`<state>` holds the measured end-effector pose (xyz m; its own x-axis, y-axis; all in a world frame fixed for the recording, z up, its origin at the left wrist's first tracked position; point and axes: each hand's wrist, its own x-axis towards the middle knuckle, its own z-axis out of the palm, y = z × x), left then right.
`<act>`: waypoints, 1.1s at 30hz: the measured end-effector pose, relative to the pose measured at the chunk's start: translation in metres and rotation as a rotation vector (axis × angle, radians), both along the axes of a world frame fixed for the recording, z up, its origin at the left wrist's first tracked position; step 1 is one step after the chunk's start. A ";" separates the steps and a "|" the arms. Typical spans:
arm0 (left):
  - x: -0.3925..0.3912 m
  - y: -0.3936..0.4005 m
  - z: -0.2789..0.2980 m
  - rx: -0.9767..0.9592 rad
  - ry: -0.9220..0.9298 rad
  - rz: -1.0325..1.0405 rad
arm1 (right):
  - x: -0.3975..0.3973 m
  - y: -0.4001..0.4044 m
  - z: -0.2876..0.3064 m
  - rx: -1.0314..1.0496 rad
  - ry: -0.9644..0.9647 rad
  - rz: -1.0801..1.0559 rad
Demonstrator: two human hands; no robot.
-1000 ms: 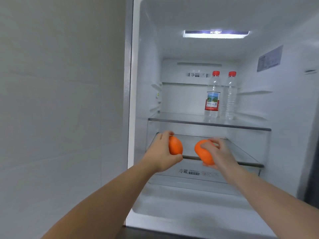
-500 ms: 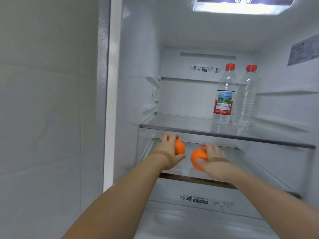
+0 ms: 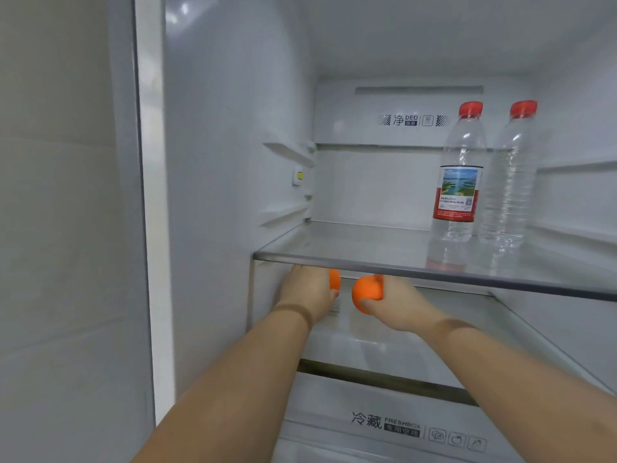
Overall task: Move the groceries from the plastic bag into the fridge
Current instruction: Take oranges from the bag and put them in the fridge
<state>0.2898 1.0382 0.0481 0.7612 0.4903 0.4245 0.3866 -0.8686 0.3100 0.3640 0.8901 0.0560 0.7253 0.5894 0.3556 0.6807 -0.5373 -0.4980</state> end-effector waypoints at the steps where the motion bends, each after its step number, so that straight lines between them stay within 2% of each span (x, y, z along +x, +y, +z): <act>1: 0.002 0.003 -0.001 -0.031 -0.014 -0.007 | 0.001 0.002 0.000 0.015 -0.015 -0.001; 5: 0.007 0.006 -0.004 -0.109 -0.049 -0.063 | 0.004 0.006 -0.001 0.082 -0.004 0.022; 15: -0.002 -0.003 0.003 -0.113 -0.015 -0.048 | -0.010 -0.014 0.007 0.081 0.074 0.088; 21: -0.022 -0.025 0.004 0.036 0.076 -0.053 | -0.015 -0.034 0.007 0.052 0.063 0.105; 24: -0.040 -0.036 0.005 0.109 0.117 -0.051 | -0.021 -0.042 0.007 0.062 0.036 0.082; 29: -0.071 -0.047 0.002 0.123 0.118 -0.103 | -0.046 -0.057 0.004 0.080 -0.010 0.057; 33: -0.087 -0.057 0.006 0.092 0.097 -0.181 | -0.064 -0.080 0.001 -0.028 -0.151 -0.025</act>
